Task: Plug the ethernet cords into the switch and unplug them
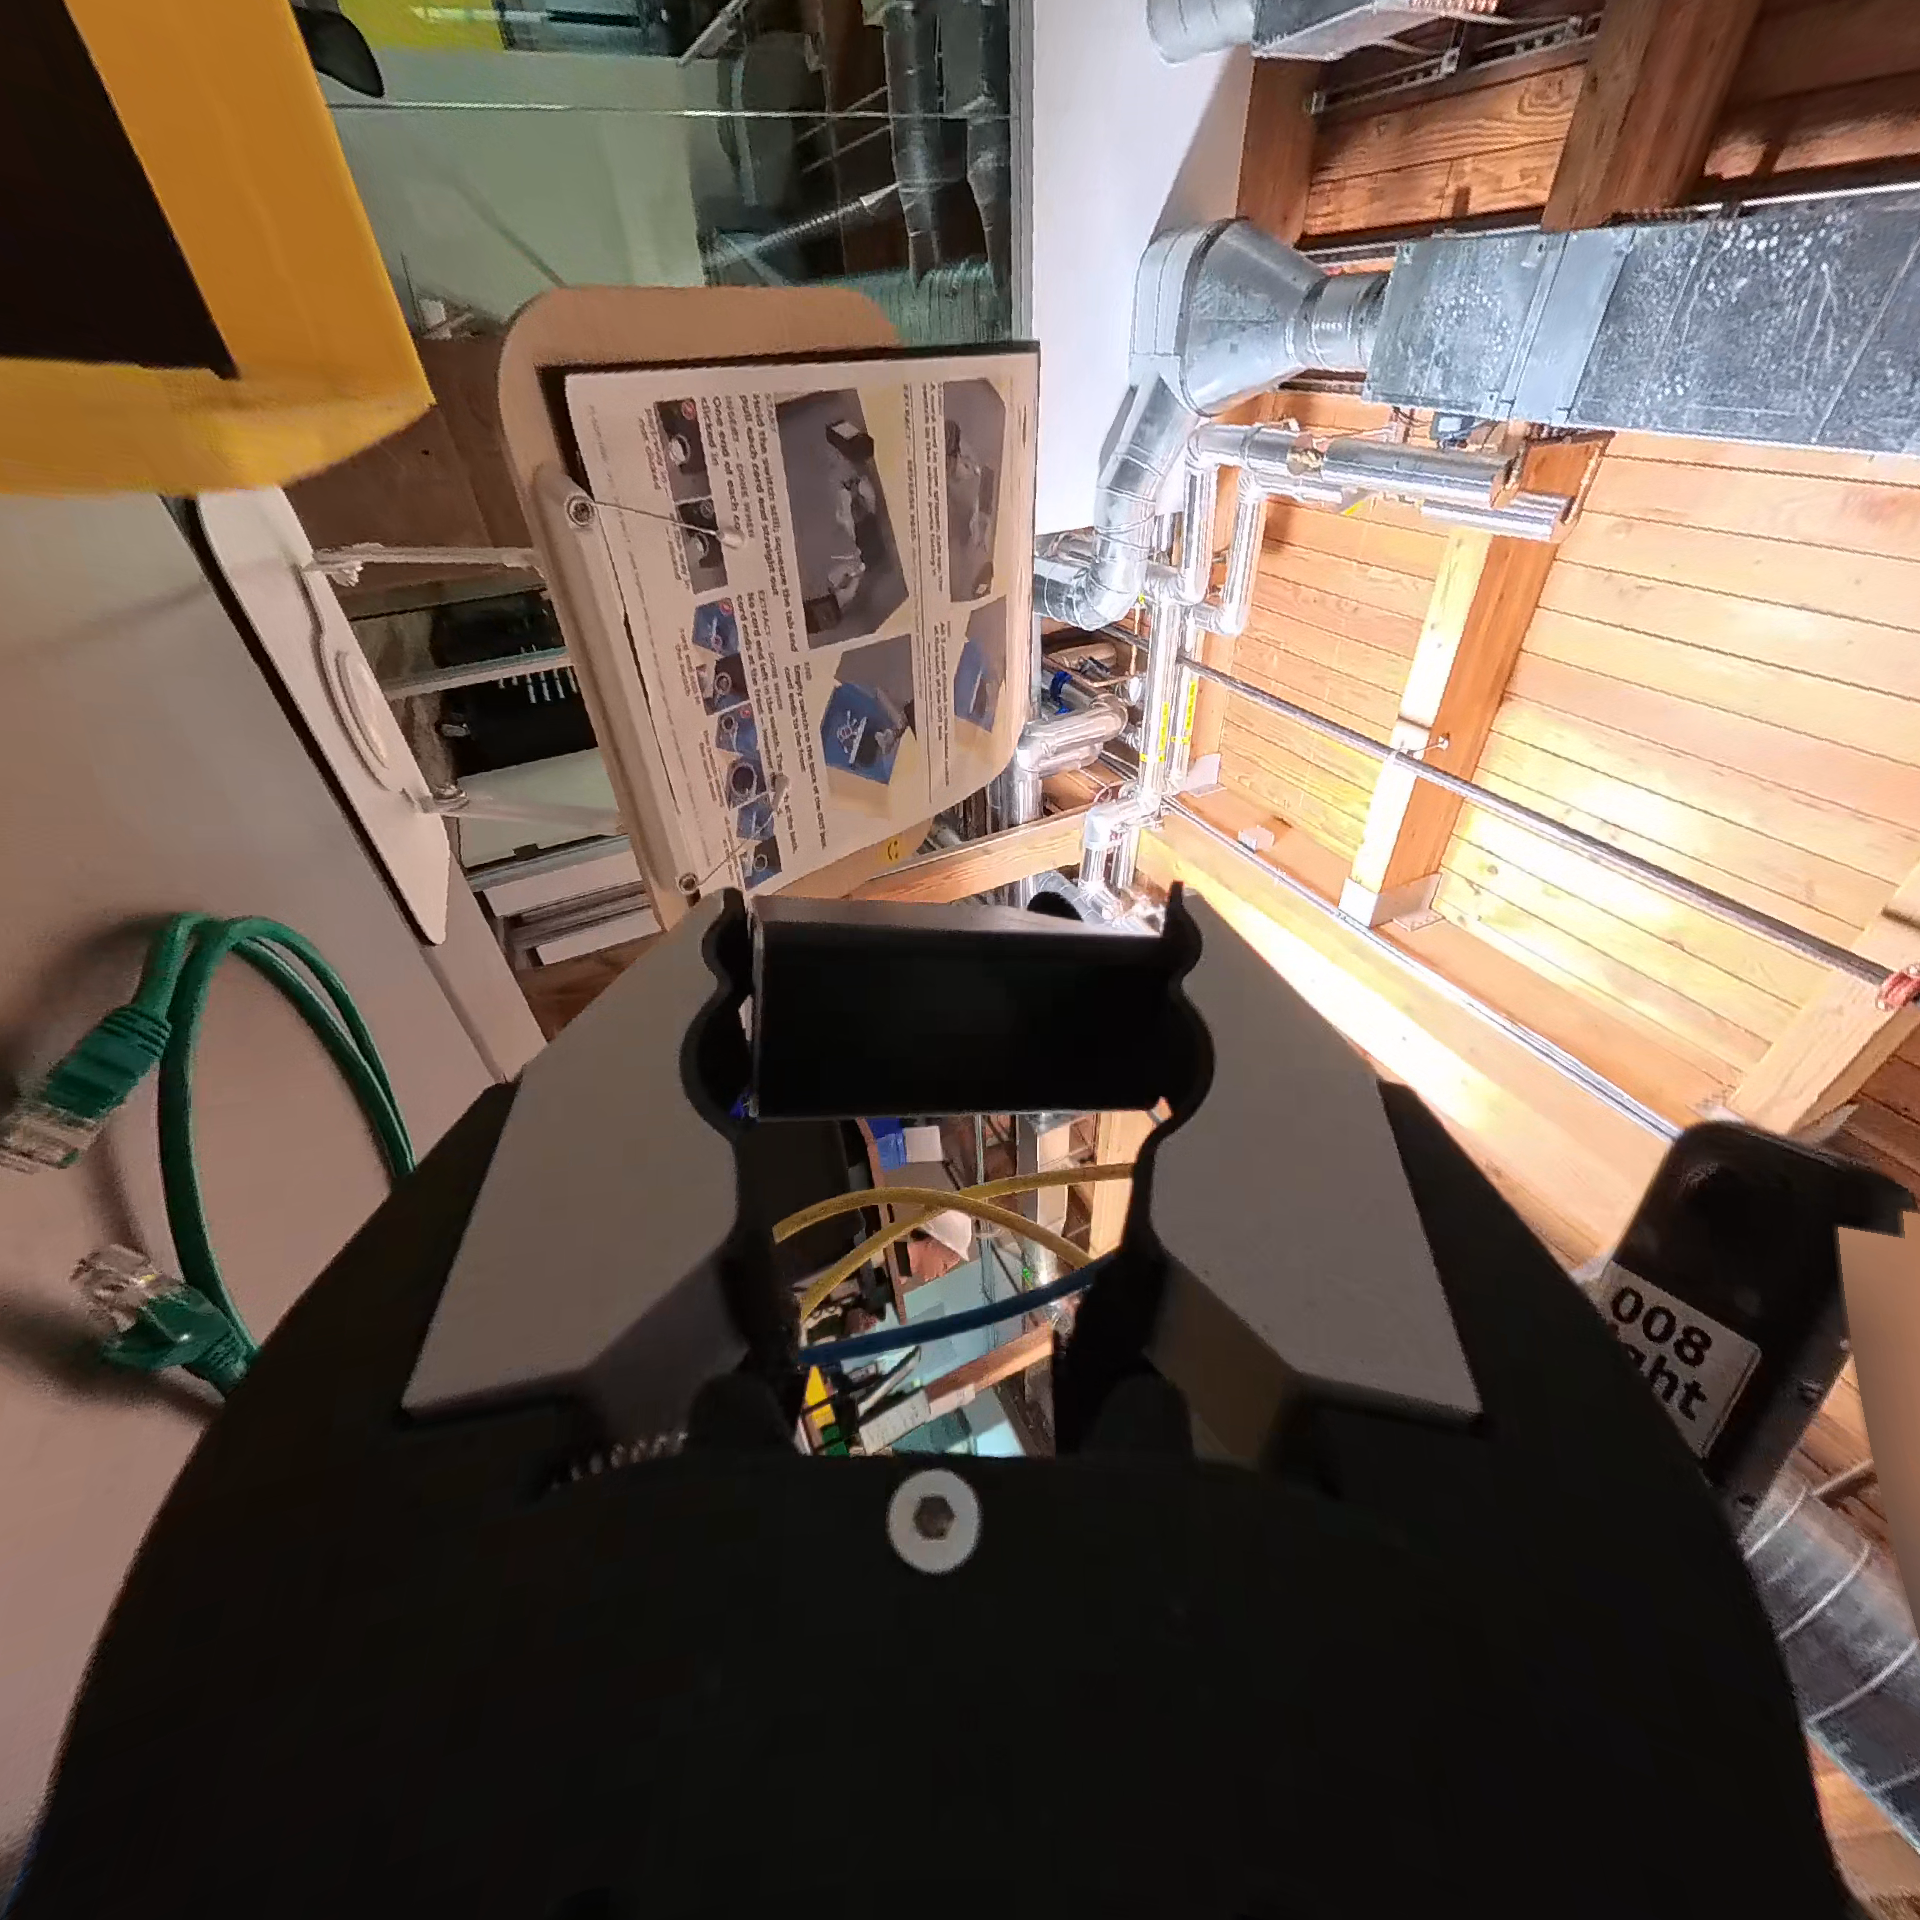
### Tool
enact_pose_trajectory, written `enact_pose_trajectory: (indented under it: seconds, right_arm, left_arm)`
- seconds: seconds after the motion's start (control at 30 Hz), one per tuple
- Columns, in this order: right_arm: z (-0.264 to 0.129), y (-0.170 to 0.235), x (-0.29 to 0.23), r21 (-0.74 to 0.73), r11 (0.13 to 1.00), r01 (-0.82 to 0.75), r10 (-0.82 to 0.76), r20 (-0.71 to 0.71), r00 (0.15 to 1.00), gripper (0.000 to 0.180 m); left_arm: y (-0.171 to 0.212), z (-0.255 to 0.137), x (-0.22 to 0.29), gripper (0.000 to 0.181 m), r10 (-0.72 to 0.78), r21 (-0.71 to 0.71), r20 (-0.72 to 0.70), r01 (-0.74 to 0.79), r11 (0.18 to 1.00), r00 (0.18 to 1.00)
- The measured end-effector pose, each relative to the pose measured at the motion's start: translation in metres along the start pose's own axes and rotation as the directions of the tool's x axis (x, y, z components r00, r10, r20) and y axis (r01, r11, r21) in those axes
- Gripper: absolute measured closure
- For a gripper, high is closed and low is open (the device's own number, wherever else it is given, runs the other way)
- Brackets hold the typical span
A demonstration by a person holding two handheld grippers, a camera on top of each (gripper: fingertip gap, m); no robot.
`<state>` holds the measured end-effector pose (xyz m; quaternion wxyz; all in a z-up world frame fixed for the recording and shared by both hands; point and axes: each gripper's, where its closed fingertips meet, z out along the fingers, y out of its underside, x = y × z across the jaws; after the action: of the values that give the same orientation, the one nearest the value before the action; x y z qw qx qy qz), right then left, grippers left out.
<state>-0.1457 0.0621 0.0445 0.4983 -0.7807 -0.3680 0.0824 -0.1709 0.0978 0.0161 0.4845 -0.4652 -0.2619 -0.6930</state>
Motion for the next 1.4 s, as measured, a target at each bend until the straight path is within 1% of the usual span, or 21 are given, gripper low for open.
enact_pose_trajectory:
  seconds: [0.03, 0.13, 0.17, 0.27, 0.43, 0.5, 0.6, 0.8, 0.87, 1.03, 1.23, 1.4]
  right_arm:
    - [-0.002, -0.005, 0.003, 0.030, 1.000, 0.003, -0.002, -0.021, 1.000, 0.149]
    - [-0.009, -0.020, 0.011, 0.122, 0.992, 0.031, -0.021, -0.083, 0.996, 0.157]
    - [-0.010, -0.024, 0.011, 0.147, 0.989, 0.030, -0.018, -0.079, 0.997, 0.162]
    - [-0.012, -0.030, 0.011, 0.199, 0.980, 0.015, -0.003, -0.057, 0.998, 0.168]
    - [-0.011, -0.027, 0.000, 0.182, 0.982, -0.057, 0.044, 0.073, 0.996, 0.175]
    - [-0.016, -0.032, 0.001, 0.213, 0.976, -0.052, 0.036, 0.075, 0.997, 0.175]
    - [-0.025, -0.039, 0.001, 0.258, 0.964, -0.062, 0.038, 0.098, 0.994, 0.175]
    - [-0.038, -0.041, -0.005, 0.259, 0.964, -0.058, 0.012, 0.173, 0.985, 0.175]
    - [-0.042, -0.043, -0.007, 0.274, 0.960, -0.050, -0.002, 0.188, 0.982, 0.175]
    - [-0.044, -0.046, -0.010, 0.301, 0.954, -0.001, -0.052, 0.168, 0.984, 0.175]
    - [-0.048, -0.047, -0.011, 0.302, 0.953, -0.023, -0.041, 0.203, 0.978, 0.174]
    - [-0.049, -0.047, -0.012, 0.301, 0.953, -0.012, -0.051, 0.200, 0.979, 0.174]
  left_arm:
    - [-0.002, 0.000, 0.000, 0.103, -0.002, 0.005, 0.001, 0.002, 1.000, 1.000]
    - [-0.006, -0.001, 0.002, 0.103, 0.003, 0.015, -0.006, -0.003, 1.000, 1.000]
    - [-0.007, -0.001, 0.003, 0.103, 0.009, 0.016, -0.011, -0.009, 1.000, 1.000]
    - [-0.009, -0.002, 0.008, 0.103, 0.029, 0.021, -0.025, -0.029, 0.999, 0.999]
    - [-0.011, -0.004, 0.013, 0.103, 0.102, 0.020, -0.043, -0.101, 0.995, 0.994]
    - [-0.009, -0.004, 0.022, 0.102, 0.184, 0.012, -0.074, -0.184, 0.983, 0.980]
    - [-0.008, -0.004, 0.040, 0.102, 0.321, 0.019, -0.130, -0.321, 0.947, 0.938]
    - [-0.010, -0.009, 0.063, 0.102, 0.507, 0.076, -0.164, -0.501, 0.862, 0.846]
    - [-0.011, -0.011, 0.069, 0.103, 0.523, 0.093, -0.172, -0.514, 0.853, 0.835]
    - [-0.012, -0.011, 0.072, 0.103, 0.506, 0.101, -0.180, -0.496, 0.862, 0.843]
    - [-0.012, -0.013, 0.080, 0.103, 0.544, 0.116, -0.186, -0.532, 0.839, 0.818]
    - [-0.012, -0.013, 0.081, 0.103, 0.558, 0.120, -0.193, -0.545, 0.830, 0.807]
